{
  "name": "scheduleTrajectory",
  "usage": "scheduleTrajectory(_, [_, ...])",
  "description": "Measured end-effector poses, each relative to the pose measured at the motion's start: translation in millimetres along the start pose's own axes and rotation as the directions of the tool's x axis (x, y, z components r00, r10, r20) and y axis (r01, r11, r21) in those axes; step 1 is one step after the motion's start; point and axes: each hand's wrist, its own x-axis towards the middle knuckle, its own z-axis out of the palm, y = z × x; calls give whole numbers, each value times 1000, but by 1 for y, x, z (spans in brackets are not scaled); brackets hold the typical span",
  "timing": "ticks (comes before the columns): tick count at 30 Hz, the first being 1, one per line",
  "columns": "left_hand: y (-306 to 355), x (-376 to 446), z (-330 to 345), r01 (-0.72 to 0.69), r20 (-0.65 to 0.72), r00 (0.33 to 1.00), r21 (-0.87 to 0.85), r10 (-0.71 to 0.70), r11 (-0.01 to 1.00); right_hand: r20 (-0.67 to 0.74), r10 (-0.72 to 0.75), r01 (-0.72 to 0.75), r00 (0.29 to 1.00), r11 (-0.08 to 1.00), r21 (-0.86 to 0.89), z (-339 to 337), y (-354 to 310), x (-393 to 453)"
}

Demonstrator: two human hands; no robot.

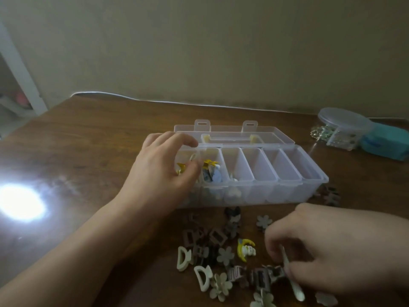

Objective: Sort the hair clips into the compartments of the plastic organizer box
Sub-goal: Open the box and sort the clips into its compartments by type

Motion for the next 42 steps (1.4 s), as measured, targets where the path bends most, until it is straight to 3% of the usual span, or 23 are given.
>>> scheduleTrajectory(3, [0, -1, 1, 8, 0, 1000, -18, -8, 1000, -83, -20, 21, 996, 1000, 6, -6, 1, -9])
scheduleTrajectory(5, [0, 0, 2, 9, 8, 1000, -23, -9, 1000, -258, -71, 73, 963, 997, -2, -10, 3, -12])
scheduleTrajectory(6, [0, 0, 2, 10, 12, 1000, -26, -10, 1000, -409, -106, 119, 906, 993, 6, -10, 2, -9])
scheduleTrajectory(8, [0, -1, 3, 12, 9, 1000, -30, -12, 999, -701, -116, 173, 704, 985, 10, -8, 2, 1])
scheduleTrajectory(10, [1, -1, 4, 13, -3, 1000, -34, -13, 999, -843, -95, 187, 530, 982, 7, -6, -1, 18])
scheduleTrajectory(14, [3, -2, 4, 26, 9, 1000, -48, -26, 998, -901, -77, 107, 426, 994, -35, 1, -4, 49])
scheduleTrajectory(18, [3, -3, 2, 26, 24, 999, -48, -25, 999, -881, -112, 102, 459, 992, -73, 3, 0, 59])
scheduleTrajectory(23, [3, -1, 2, 27, 31, 999, -37, -26, 999, -876, -181, 169, 448, 979, -115, -4, -1, 40])
scheduleTrajectory(24, [2, -1, 0, 20, 41, 999, -32, -19, 999, -848, -201, 216, 490, 971, -105, -3, -3, 29])
scheduleTrajectory(25, [2, 0, -2, 10, 51, 999, -20, -9, 1000, -787, -225, 238, 575, 966, -102, -2, -8, 18])
scheduleTrajectory(27, [1, 1, -5, -11, 57, 998, 15, 10, 1000, -588, -239, 135, 773, 967, -216, 5, -21, 6])
scheduleTrajectory(28, [-1, 1, -6, -17, 57, 998, 29, 15, 999, -500, -216, 64, 839, 951, -303, 8, -27, 6])
scheduleTrajectory(31, [-2, 3, -4, -32, 69, 997, 37, 29, 999, -384, -64, -86, 921, 929, -361, 14, -32, 10])
scheduleTrajectory(37, [-4, 3, -2, -14, 71, 997, 4, 13, 1000, -340, -86, -65, 936, 910, -409, 16, -34, 19])
scheduleTrajectory(42, [-4, 3, -1, -7, 77, 997, -15, 8, 1000, -356, -110, -6, 928, 950, -311, 15, -32, 15])
